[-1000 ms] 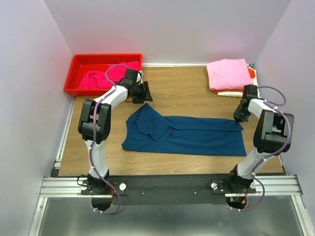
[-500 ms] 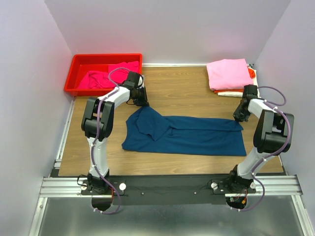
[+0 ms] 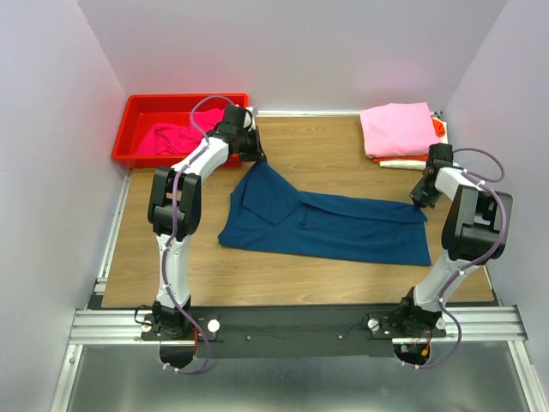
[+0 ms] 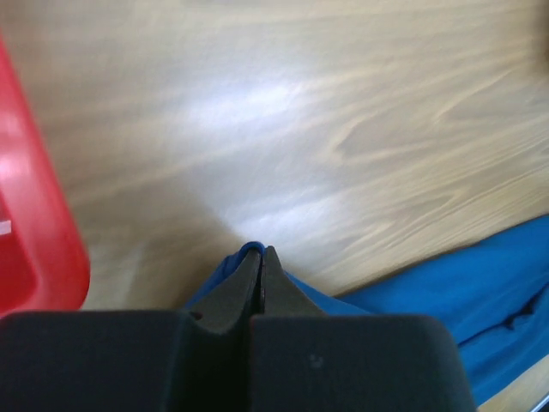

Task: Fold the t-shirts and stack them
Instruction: Fold the tshirt

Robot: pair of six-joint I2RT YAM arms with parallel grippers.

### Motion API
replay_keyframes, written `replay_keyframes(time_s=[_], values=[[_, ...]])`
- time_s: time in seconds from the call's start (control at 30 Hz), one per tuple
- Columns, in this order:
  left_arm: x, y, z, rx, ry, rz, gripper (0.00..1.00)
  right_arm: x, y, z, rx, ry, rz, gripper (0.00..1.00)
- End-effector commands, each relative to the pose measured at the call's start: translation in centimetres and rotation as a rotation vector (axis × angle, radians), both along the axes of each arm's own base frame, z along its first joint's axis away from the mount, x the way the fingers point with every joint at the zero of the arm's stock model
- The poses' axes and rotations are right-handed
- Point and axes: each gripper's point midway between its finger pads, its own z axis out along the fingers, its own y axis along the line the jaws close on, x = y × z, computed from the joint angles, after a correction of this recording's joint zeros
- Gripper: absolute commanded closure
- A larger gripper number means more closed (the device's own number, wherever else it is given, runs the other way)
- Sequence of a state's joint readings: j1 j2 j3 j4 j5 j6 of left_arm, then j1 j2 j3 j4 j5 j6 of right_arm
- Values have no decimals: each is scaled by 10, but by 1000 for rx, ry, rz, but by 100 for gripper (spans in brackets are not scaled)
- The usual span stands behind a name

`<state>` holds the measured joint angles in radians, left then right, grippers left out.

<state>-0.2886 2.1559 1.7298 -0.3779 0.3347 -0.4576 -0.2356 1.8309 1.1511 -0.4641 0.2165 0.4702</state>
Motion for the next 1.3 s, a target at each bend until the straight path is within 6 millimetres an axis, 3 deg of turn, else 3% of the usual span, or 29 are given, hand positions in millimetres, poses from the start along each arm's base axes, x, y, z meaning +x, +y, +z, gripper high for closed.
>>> replay_keyframes(time_s=[0.0,0.13,0.27,0.5,0.57,0.6,0.67,0.7,0.73,0.8,0.83,0.9,0.93,0.97,1.03,1.07,1.13,1.17,1.2,1.23,1.27], values=[[18,-18,13,-70,-48,-47,100,-6,-22,-10,-43,40,-92,100],[18,-18,16,-76,-48,-38,100,0,-31,-7,-59,31,-112,100],[8,-2,-3,-26,-8,17,100,4,-37,-9,-71,36,-123,100],[11,21,-3,8,-33,103,99,9,-44,-2,-86,20,-129,100],[14,18,1,5,-46,93,85,13,-42,4,-76,5,-109,100],[18,17,8,-3,-63,88,71,16,-41,14,-81,-15,-83,98],[23,14,20,-7,-97,79,53,21,-38,26,-77,-44,-44,84],[25,14,25,-6,-110,77,48,23,-37,34,-82,-59,-32,64],[27,14,30,-5,-126,69,42,26,-35,47,-100,-87,-14,53],[28,14,45,-2,-167,55,38,28,-29,61,-130,-104,27,37],[29,13,52,-7,-189,52,37,30,-27,68,-152,-115,38,35],[26,14,59,-8,-209,47,37,39,-6,91,-182,-162,114,32],[25,14,74,-16,-253,44,37,44,4,98,-189,-179,146,32],[22,15,78,-21,-262,44,37,51,31,104,-192,-197,214,32],[13,18,87,-23,-293,39,37,64,65,117,-193,-235,309,32],[5,20,79,-17,-276,36,37,73,105,122,-176,-259,406,32],[-3,21,87,-22,-297,28,37,79,149,124,-143,-280,505,32],[-11,24,76,-11,-278,25,37,79,192,123,-94,-294,606,32],[-16,24,83,-14,-301,19,37,83,215,125,-64,-309,650,32],[-20,26,84,-13,-306,17,37,82,236,123,-41,-312,694,32],[-28,29,81,-6,-304,16,38,75,276,118,14,-316,785,32]])
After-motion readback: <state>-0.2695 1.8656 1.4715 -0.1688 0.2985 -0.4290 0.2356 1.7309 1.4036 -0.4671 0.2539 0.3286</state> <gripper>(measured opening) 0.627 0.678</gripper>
